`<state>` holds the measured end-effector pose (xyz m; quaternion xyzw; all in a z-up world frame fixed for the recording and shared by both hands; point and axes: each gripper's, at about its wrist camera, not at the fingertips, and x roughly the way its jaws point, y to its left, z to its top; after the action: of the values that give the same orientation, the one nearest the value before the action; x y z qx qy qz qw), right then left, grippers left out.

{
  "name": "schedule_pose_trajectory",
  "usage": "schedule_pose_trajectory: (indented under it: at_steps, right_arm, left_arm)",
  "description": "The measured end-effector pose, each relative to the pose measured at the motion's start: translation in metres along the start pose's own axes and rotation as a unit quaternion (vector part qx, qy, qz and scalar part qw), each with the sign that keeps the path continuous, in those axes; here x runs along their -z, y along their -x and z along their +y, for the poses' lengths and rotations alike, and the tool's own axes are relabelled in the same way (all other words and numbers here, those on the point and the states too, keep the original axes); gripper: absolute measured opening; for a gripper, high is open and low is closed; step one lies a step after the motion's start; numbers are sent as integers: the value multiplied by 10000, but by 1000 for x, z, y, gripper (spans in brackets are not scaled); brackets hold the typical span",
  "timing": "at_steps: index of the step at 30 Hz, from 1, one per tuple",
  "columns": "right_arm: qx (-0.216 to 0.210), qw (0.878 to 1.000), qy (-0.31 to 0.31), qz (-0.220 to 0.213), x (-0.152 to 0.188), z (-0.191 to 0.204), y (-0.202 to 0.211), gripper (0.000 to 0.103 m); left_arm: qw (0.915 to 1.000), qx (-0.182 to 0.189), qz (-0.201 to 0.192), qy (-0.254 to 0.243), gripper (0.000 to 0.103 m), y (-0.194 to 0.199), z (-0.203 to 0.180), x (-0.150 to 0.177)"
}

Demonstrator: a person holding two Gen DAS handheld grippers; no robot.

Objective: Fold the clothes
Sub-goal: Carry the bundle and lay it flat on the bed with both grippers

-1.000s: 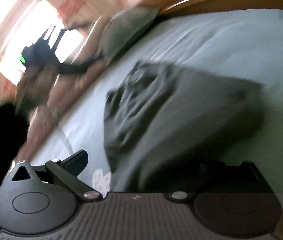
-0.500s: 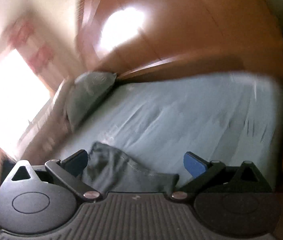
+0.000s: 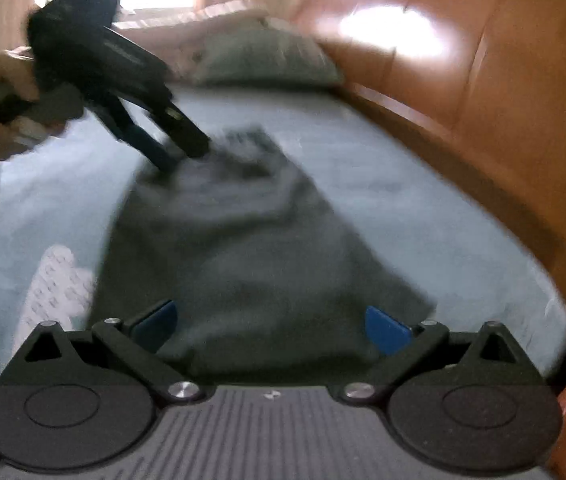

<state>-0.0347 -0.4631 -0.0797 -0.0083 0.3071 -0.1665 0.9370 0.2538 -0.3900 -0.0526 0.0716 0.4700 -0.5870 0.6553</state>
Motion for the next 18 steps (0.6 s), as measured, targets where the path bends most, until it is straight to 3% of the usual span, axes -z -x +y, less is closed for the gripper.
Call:
schedule_pose_trajectory:
  at_steps: [2,4,8,12,15,18]
  right_arm:
    - [-330,9994,122,-37,-3,10,-1,102]
    - [-412,9984,291,264,3,22,-11,103]
    - [-487,9980,-224,348,4,12,-14,103]
    - [-29,9993,-361,-123,-12,-13,-7,103]
    - [137,9966,-811,96,-8,-41,-25,103]
    - [185,9880,-1473,425,4,-69,-39,103]
  left_arm:
    - [9998,-146,-140,-91,90,3,0,-4]
    - [9992,-367,-150,72,90,-2,11,-6]
    - [9976,-512,-12,458,90,-3,30,-1]
    - [9982,-464,-201,320,90,13,22,-6]
    - [9971,-655,-295,243,90,10,21,-9]
    - [9946,-901,6,512,90,-2,33,-7]
